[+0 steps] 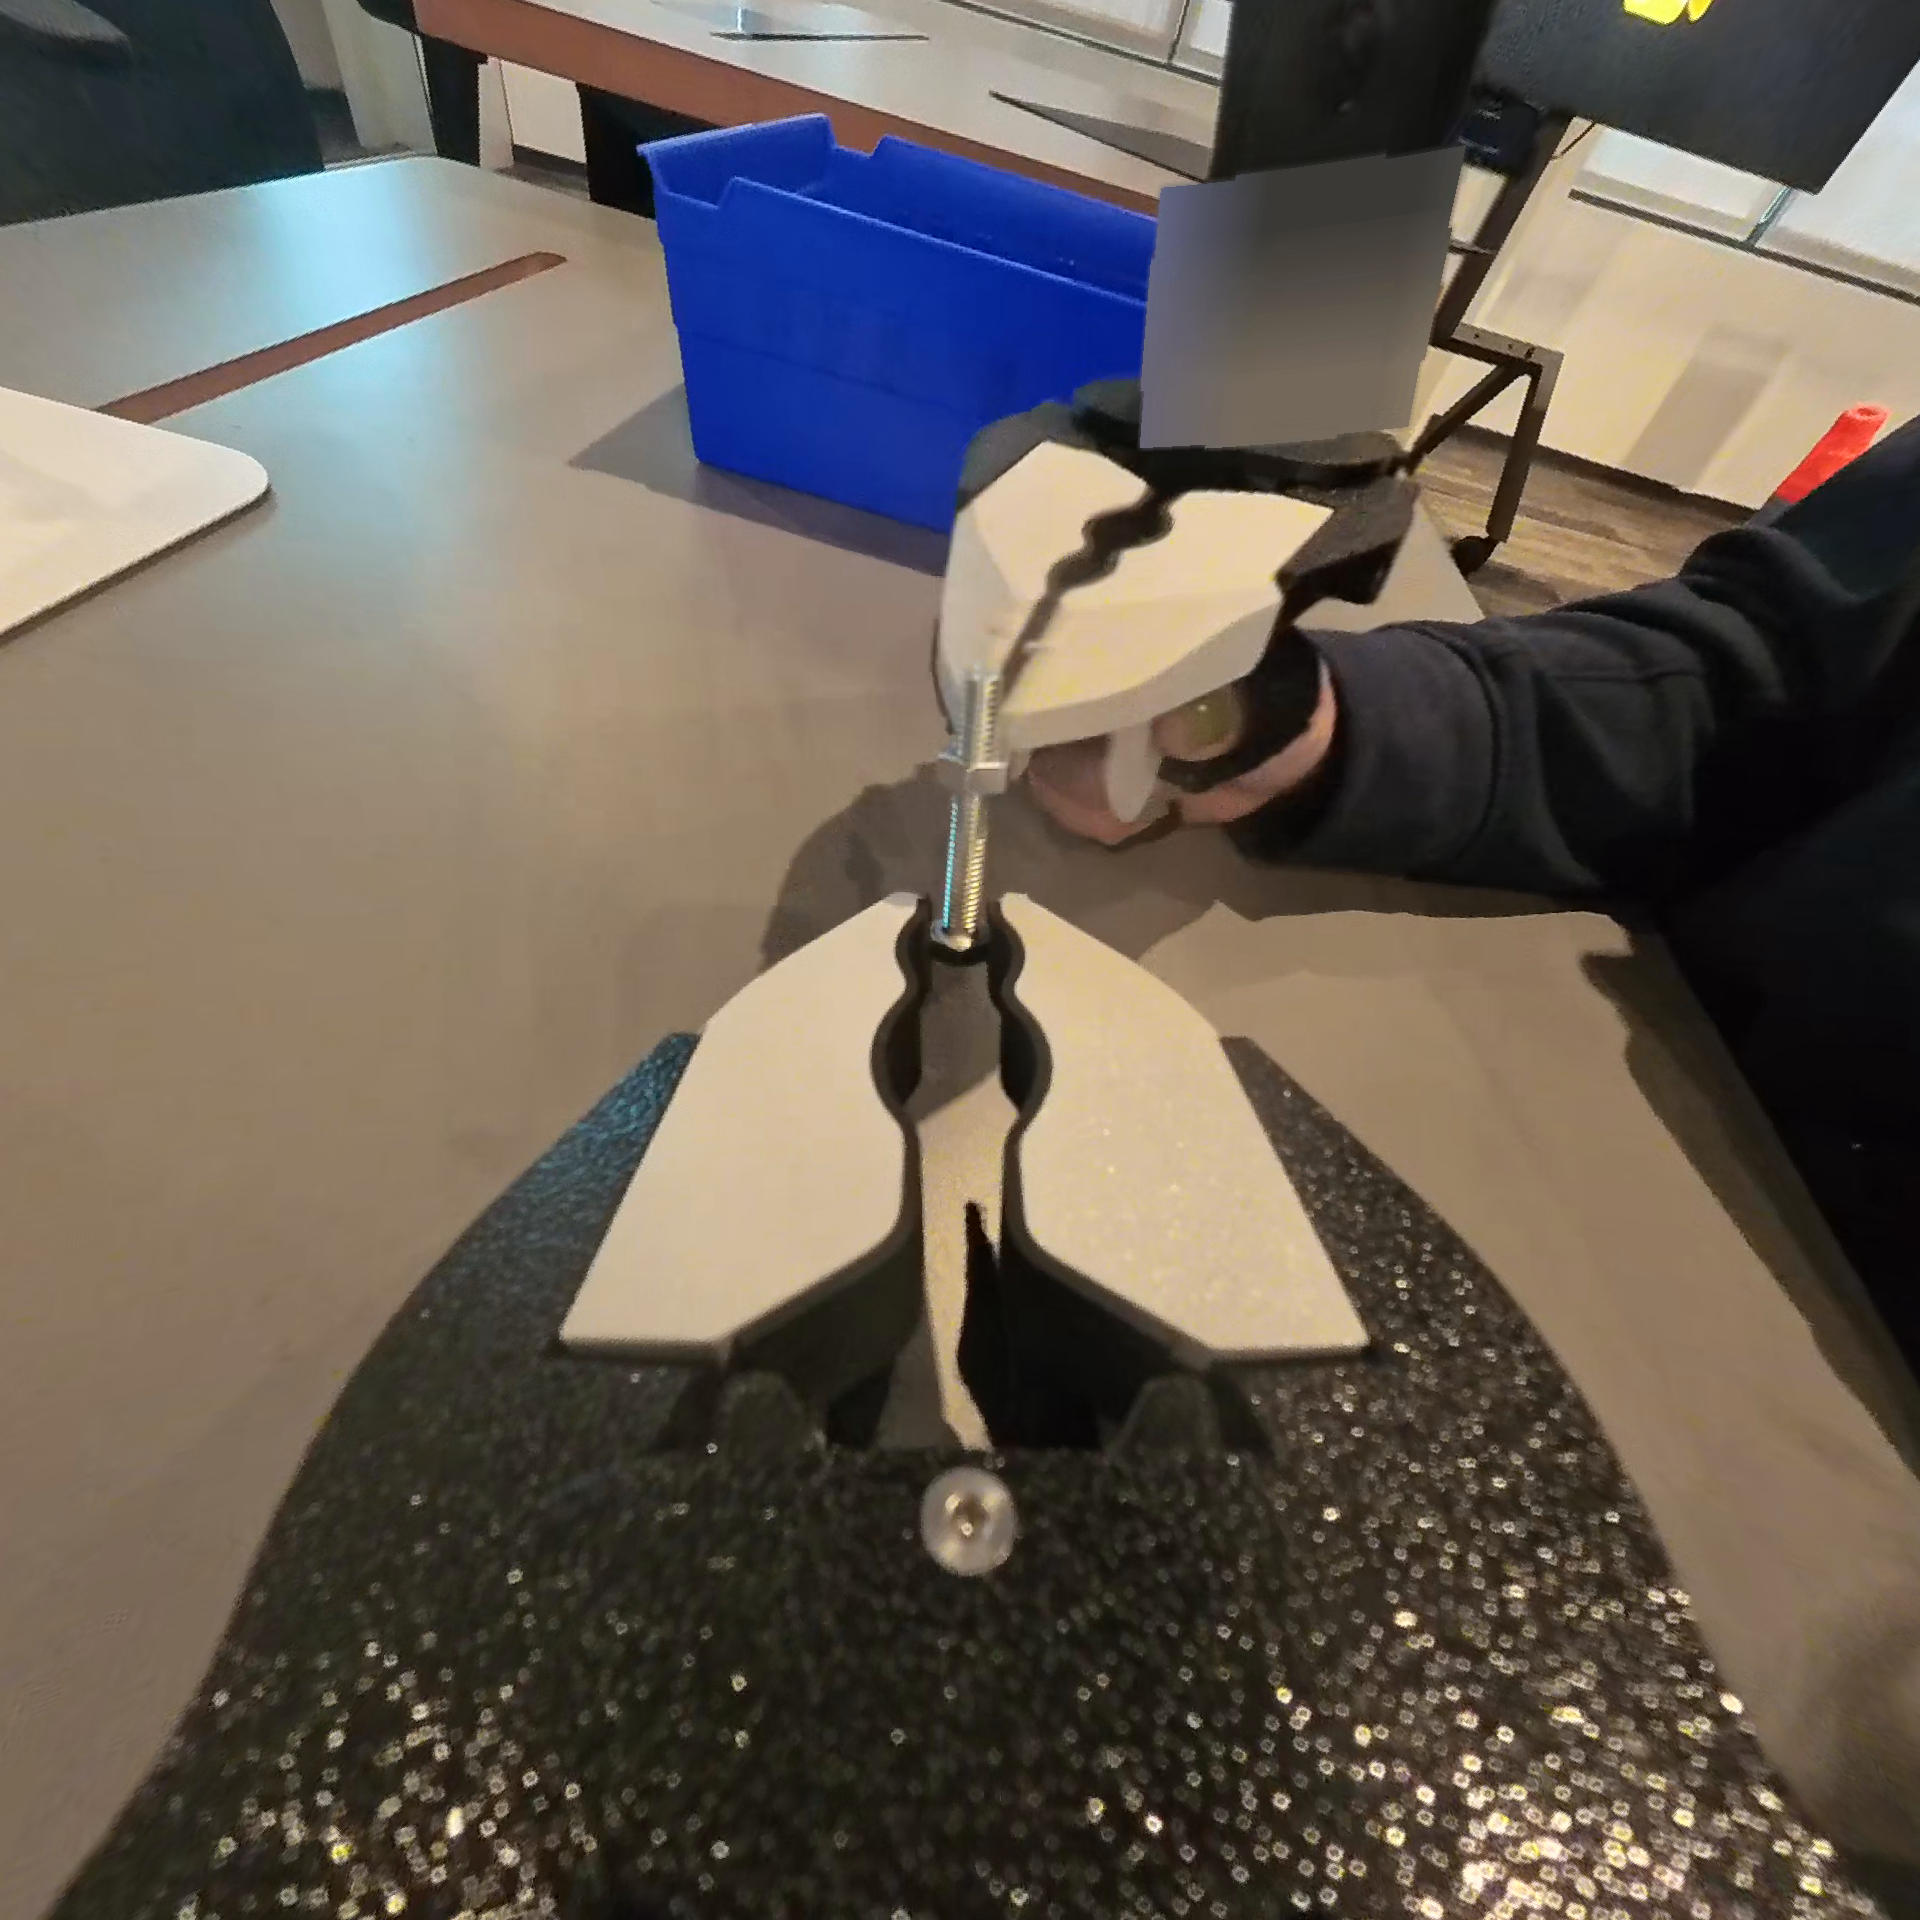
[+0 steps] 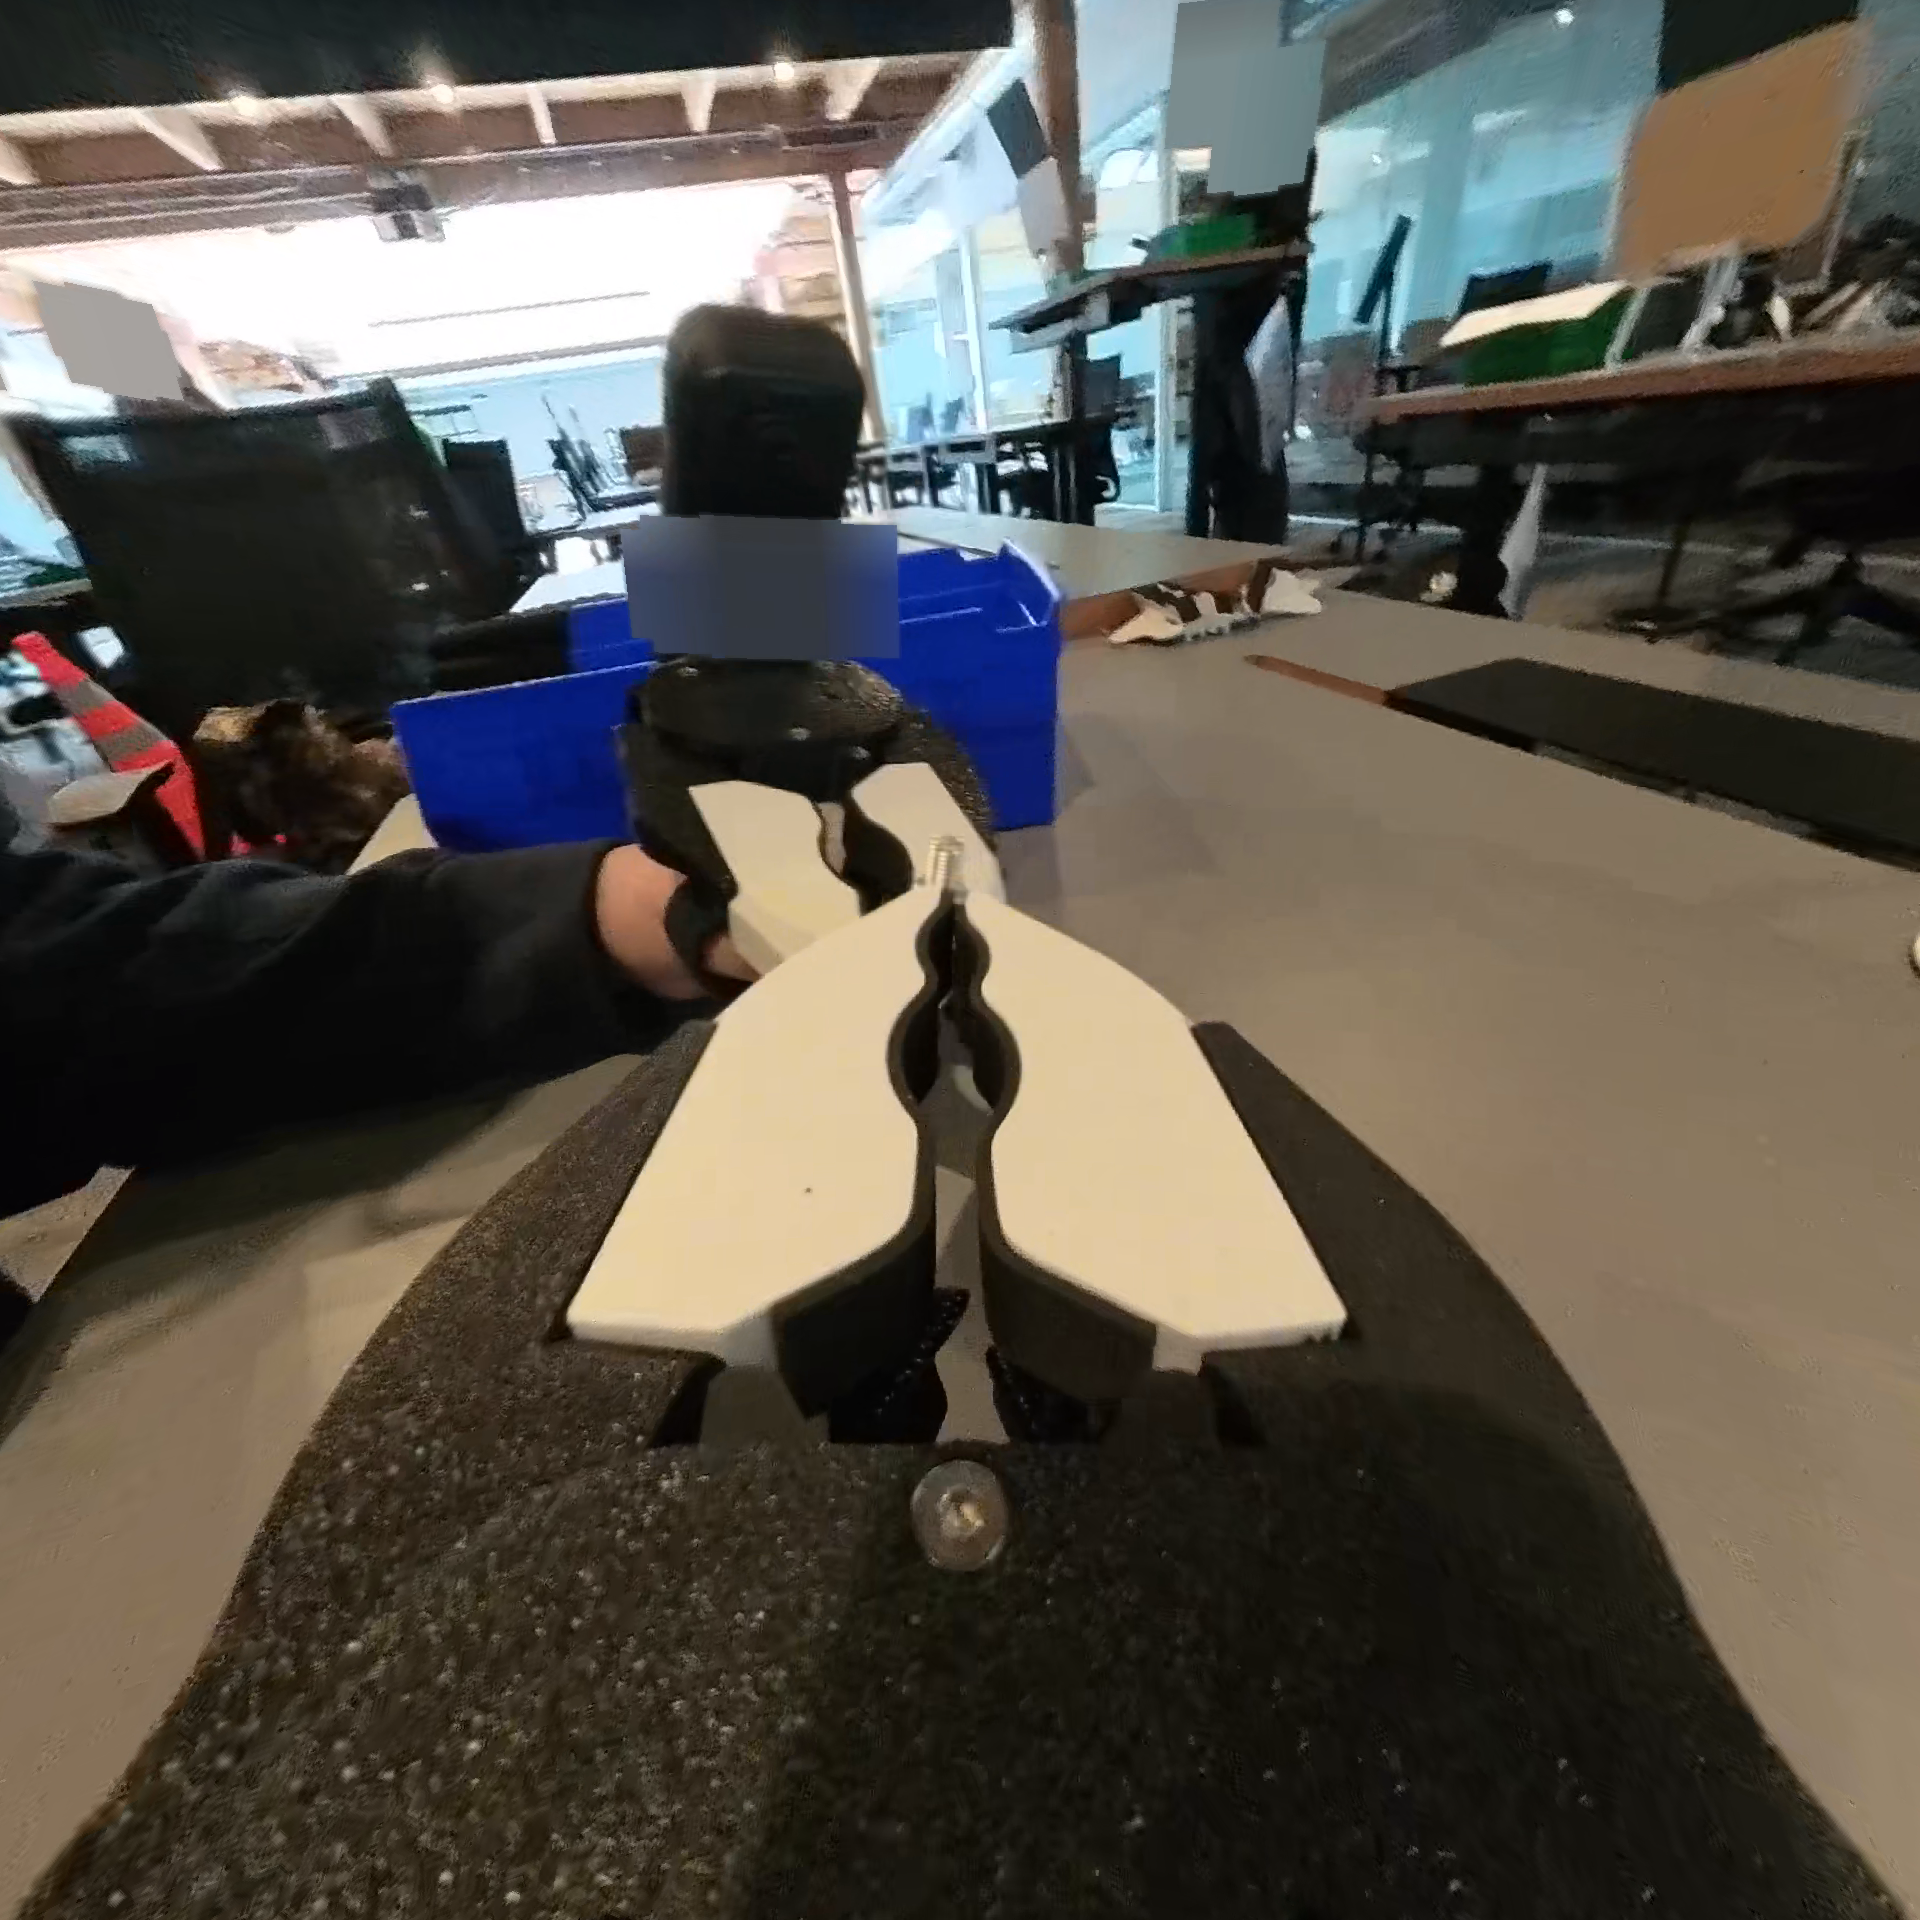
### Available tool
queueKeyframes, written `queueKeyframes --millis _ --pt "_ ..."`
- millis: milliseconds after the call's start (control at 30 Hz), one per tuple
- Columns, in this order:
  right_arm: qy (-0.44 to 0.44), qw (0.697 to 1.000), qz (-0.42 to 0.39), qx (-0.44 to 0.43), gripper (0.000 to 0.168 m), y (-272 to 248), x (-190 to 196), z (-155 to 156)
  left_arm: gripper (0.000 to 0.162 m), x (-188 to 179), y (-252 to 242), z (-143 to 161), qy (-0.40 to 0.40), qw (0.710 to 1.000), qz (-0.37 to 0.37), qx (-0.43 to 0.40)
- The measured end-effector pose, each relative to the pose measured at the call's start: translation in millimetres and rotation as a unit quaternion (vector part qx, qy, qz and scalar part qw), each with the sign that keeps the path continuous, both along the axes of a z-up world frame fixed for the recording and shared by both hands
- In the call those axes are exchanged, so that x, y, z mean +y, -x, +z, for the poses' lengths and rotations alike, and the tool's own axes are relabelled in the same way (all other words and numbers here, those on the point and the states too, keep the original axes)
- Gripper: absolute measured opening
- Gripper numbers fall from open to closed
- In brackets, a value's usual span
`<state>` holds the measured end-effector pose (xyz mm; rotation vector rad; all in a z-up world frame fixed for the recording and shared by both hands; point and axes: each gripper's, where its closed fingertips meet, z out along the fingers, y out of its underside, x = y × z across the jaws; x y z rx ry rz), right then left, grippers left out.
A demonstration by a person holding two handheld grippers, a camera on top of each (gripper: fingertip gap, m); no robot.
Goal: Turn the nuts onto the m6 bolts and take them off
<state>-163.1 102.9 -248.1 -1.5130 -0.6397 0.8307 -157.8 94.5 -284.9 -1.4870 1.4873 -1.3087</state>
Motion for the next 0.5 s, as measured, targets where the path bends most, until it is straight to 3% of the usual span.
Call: queueKeyframes --millis 167,300,500 --pt "0.019 1.000 -0.014 -0.008 0.000 -1 6 -5 0.009 0 0 0 0.001 1.000 0.000 -0.001" --pt "-0.015 0.997 0.069 -0.014 0.000 13 -17 -1 0.009 0 1 1 0.003 1.000 0.000 -0.002" --pt "0.010 1.000 -0.025 0.009 0.000 -8 8 -1 0.010 0 1 0 0.003 1.000 -0.001 -0.001"
